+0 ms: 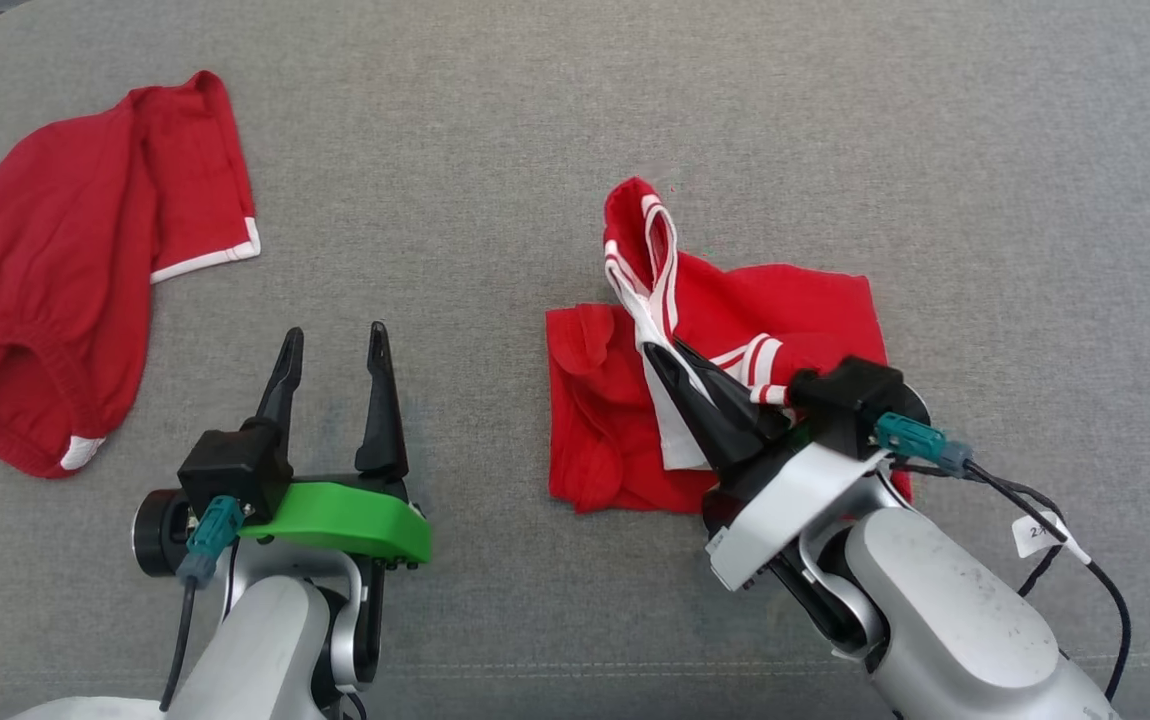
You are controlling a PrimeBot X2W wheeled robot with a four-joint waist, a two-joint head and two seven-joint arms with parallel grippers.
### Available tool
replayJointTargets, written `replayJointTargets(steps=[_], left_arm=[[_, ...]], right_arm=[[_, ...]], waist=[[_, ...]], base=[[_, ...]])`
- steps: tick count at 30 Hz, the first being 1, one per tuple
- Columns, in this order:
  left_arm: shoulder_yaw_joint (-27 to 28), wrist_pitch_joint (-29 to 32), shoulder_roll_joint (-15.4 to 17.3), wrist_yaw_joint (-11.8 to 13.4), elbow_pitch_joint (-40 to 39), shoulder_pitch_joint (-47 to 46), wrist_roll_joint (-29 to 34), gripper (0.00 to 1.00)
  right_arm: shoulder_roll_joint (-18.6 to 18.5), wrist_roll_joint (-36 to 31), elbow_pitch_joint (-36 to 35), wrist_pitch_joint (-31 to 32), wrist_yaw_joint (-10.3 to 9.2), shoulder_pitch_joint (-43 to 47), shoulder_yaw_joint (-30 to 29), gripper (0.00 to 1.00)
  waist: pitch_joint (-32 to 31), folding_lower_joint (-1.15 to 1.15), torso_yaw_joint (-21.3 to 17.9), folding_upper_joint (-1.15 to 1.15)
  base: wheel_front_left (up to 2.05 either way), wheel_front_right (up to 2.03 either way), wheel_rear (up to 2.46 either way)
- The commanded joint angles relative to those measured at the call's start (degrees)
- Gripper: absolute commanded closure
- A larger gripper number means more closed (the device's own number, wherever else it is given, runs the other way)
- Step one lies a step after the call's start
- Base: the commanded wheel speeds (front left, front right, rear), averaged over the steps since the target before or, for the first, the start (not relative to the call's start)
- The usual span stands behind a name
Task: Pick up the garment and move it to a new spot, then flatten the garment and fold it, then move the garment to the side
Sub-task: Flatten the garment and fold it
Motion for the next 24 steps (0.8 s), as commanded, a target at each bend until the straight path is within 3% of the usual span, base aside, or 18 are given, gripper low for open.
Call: replayJointTargets(steps=[1,5,6,7,8,16,20,24], left_arm=[[0.15,-0.20,-0.14,-0.27,0.12,-0.81,0.20,0.00],[0.16,-0.21,-0.52,-0.50,0.29,-0.70,0.46,0.00],[0.22,-0.21,-0.64,-0.54,0.27,-0.68,0.59,0.00],[0.31,-0.22,-0.72,-0.52,0.32,-0.63,0.67,0.00],[0.41,-0.22,-0.76,-0.51,0.38,-0.58,0.75,0.00],[1.01,-0.23,-0.70,-0.86,0.77,-0.09,1.26,0.00],[1.12,-0.23,-0.34,-0.62,0.84,0.22,1.34,0.00],[1.38,-0.07,0.32,-0.19,0.37,0.41,1.41,0.00]], right_arm=[[0.09,0.21,0.65,-0.57,-0.06,-0.86,0.35,1.00],[0.73,2.05,5.69,-1.25,-0.06,-2.46,1.97,1.00],[0.98,2.34,6.47,-1.30,-0.05,-2.80,2.68,0.69],[1.31,2.97,7.08,-1.61,-0.05,-3.11,3.00,0.07],[1.35,3.19,7.50,-1.88,-0.05,-3.43,3.42,0.00],[1.95,6.04,1.72,-3.88,-0.05,-2.67,8.63,0.00],[0.40,6.79,-7.06,-5.20,-0.05,-0.56,6.92,0.00],[-0.86,5.74,-13.99,-5.60,-0.05,1.78,0.54,0.00]], waist=[[0.25,0.00,1.43,0.00],[0.70,0.00,2.48,0.00],[0.83,0.00,2.57,0.00],[0.94,0.00,2.62,0.00],[1.03,0.00,2.62,0.00],[0.75,0.00,1.22,0.00],[-0.24,0.00,-0.27,0.00],[-0.97,0.00,-1.62,0.00]], base=[[0.00,0.00,0.00],[0.00,0.00,0.00],[0.00,0.00,0.00],[0.00,0.00,0.00],[0.00,0.00,0.00],[0.00,0.00,0.00],[0.00,0.00,0.00],[0.00,0.00,0.00]])
